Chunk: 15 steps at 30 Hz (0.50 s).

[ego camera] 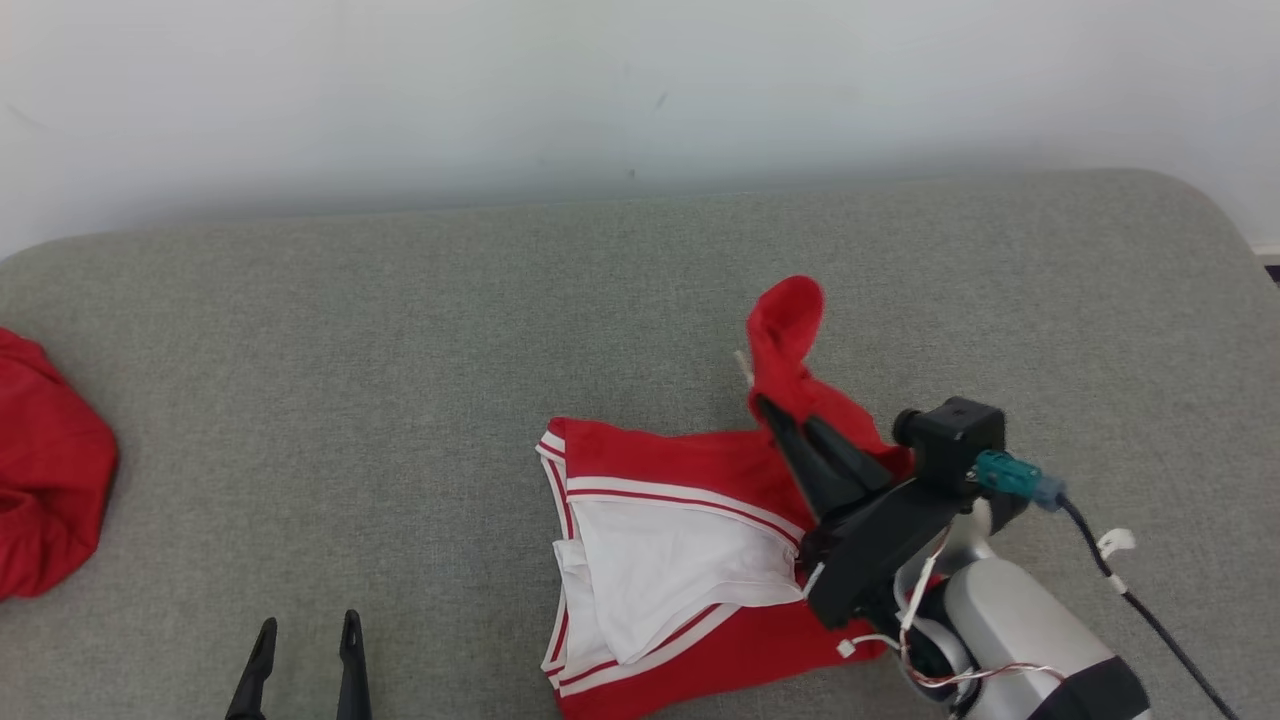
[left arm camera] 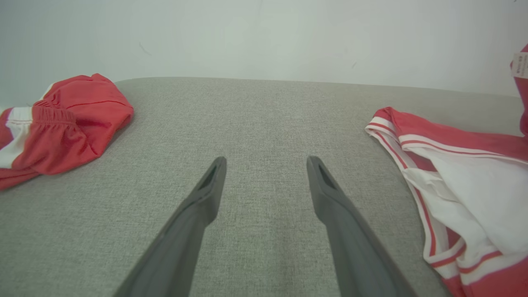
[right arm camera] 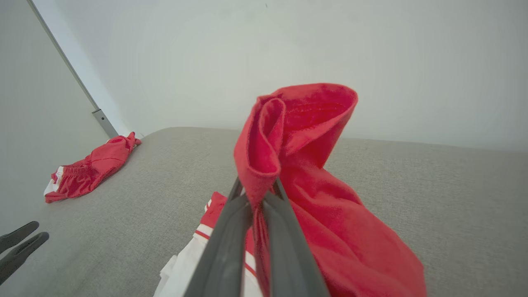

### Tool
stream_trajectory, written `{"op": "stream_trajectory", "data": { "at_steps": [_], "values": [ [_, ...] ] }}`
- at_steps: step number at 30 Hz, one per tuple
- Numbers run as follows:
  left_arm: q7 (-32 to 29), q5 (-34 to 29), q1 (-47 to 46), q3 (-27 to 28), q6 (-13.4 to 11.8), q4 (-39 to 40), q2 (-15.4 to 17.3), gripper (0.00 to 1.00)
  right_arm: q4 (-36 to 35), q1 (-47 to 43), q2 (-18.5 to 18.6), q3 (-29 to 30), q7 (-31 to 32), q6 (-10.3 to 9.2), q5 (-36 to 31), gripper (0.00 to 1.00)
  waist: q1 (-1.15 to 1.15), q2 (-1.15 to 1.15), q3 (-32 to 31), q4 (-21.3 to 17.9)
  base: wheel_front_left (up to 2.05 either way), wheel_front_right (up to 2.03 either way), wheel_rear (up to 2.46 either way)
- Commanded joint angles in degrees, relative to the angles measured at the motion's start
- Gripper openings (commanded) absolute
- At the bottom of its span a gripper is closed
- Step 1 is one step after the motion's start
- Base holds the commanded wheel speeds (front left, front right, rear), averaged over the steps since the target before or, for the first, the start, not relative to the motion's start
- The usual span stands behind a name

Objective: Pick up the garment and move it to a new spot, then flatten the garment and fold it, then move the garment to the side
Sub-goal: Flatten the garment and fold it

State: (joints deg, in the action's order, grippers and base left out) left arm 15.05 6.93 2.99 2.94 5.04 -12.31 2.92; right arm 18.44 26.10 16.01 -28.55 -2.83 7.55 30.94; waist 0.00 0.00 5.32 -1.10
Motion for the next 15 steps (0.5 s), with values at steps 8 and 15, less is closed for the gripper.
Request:
{"op": "stream_trajectory", "data": {
  "at_steps": [8, 15],
  "values": [
    [0.18, 1.37, -1.89, -1.47, -0.49, -0.54, -0.06, 1.0, 1.03, 0.06, -7.15, -3.04, 2.53, -0.14, -1.74, 0.0, 0.0, 0.0, 1.24, 2.86, 0.0, 0.0, 0.0],
    [0.18, 2.17, -3.05, -2.76, -0.72, -1.26, -0.06, 1.0, 8.64, 2.12, -10.76, -5.87, 2.49, -0.14, -2.97, 0.0, 0.0, 0.0, 2.08, 5.01, 0.0, 0.0, 0.0]
  ]
}}
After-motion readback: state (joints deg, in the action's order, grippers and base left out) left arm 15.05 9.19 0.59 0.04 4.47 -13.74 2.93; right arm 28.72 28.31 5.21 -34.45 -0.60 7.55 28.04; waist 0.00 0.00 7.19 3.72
